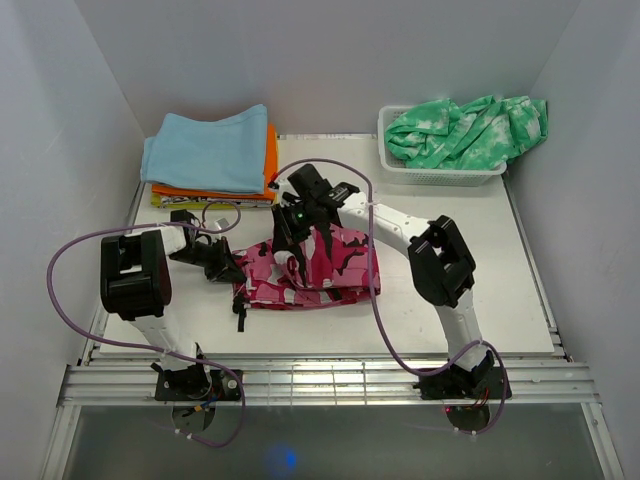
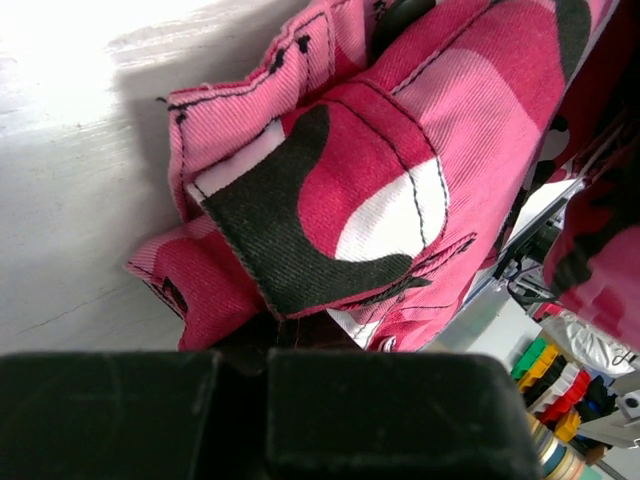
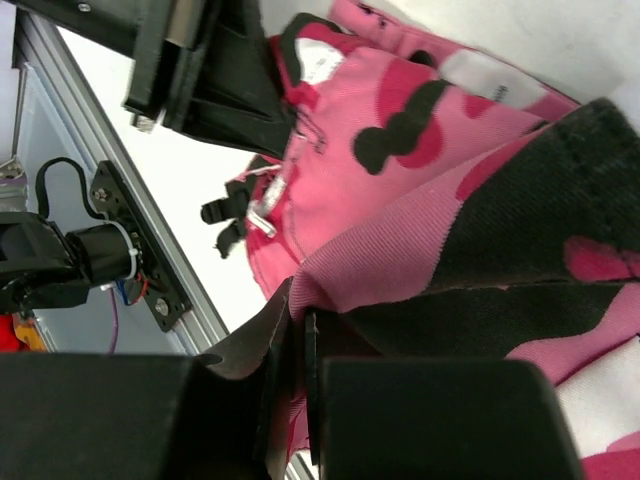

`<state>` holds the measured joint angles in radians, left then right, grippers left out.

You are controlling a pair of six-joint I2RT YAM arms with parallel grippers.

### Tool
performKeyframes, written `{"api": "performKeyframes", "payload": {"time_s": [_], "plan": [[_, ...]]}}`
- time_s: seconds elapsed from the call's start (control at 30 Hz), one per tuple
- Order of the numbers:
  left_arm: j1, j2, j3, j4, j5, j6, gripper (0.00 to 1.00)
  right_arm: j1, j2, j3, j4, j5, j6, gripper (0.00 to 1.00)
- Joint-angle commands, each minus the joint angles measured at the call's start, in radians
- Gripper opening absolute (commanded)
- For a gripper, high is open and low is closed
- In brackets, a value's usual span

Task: Fold and stack the trousers
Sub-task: Fold the trousers

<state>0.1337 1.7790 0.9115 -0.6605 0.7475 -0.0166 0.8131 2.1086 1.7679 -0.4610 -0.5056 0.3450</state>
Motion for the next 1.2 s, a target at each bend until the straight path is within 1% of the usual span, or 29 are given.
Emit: {"api": "performKeyframes", "payload": {"time_s": [0.0, 0.1, 0.2, 0.43, 0.77, 1.17], "plan": [[-0.019, 0.005, -0.023, 0.038, -0.068, -0.02, 0.0, 0.049, 0.002, 0.065, 0.064, 0.001, 0.046, 0.08], [-0.017, -0.003, -0.025, 0.038, -0.112, -0.034, 0.0, 0.08, 0.001, 0.08, 0.061, 0.027, 0.045, 0.08], [-0.017, -0.004, -0.026, 0.041, -0.123, -0.046, 0.0, 0.104, 0.01, 0.099, 0.056, 0.051, 0.055, 0.08], [-0.017, 0.005, -0.028, 0.044, -0.114, -0.049, 0.0, 0.13, 0.071, 0.154, 0.062, 0.09, 0.084, 0.08], [-0.017, 0.01, -0.031, 0.047, -0.106, -0.051, 0.0, 0.139, 0.129, 0.191, 0.085, 0.13, 0.101, 0.08], [-0.017, 0.025, -0.031, 0.047, -0.1, -0.052, 0.0, 0.173, 0.114, 0.214, 0.09, 0.162, 0.115, 0.08]]}}
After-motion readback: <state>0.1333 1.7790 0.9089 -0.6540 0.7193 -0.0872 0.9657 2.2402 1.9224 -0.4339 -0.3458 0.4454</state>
